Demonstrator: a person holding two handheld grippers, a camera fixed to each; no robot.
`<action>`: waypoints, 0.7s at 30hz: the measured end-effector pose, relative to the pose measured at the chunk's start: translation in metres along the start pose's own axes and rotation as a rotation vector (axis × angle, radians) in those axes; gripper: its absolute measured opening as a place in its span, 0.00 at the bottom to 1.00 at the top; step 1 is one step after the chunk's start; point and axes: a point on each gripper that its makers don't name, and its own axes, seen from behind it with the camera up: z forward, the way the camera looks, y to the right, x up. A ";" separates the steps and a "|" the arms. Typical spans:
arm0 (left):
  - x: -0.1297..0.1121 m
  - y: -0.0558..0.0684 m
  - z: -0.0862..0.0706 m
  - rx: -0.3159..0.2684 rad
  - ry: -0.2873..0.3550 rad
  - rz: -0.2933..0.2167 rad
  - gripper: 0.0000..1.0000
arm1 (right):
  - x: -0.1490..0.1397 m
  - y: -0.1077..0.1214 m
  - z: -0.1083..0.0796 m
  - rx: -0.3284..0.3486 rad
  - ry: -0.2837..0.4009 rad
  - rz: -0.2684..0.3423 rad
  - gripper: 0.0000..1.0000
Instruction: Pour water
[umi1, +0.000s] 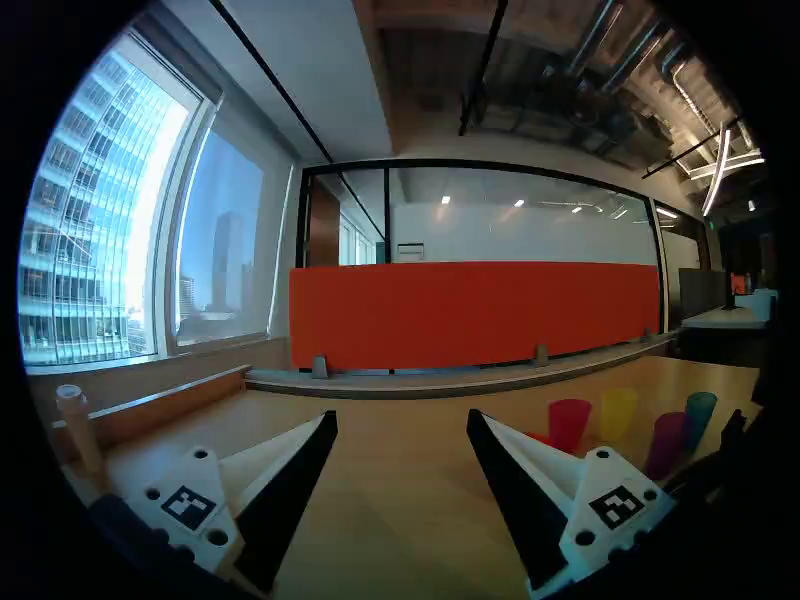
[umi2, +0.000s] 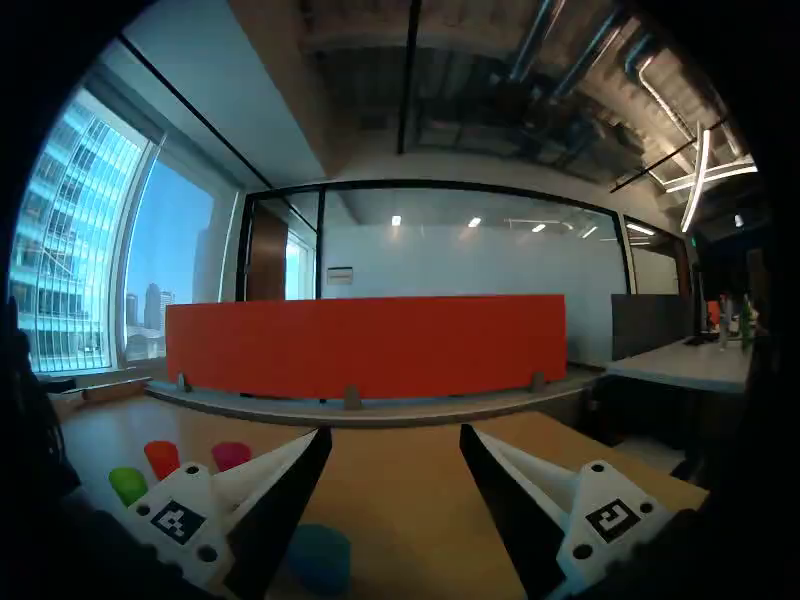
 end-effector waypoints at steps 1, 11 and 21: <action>-0.003 -0.001 0.000 0.002 -0.003 -0.002 0.96 | 0.000 0.001 0.000 -0.002 -0.001 0.000 0.99; -0.023 -0.007 -0.005 0.005 -0.032 -0.007 0.97 | 0.001 0.002 -0.004 -0.010 -0.002 0.004 0.99; -0.027 -0.007 -0.008 -0.003 -0.022 -0.011 0.97 | 0.000 0.003 -0.004 -0.008 -0.002 0.044 0.99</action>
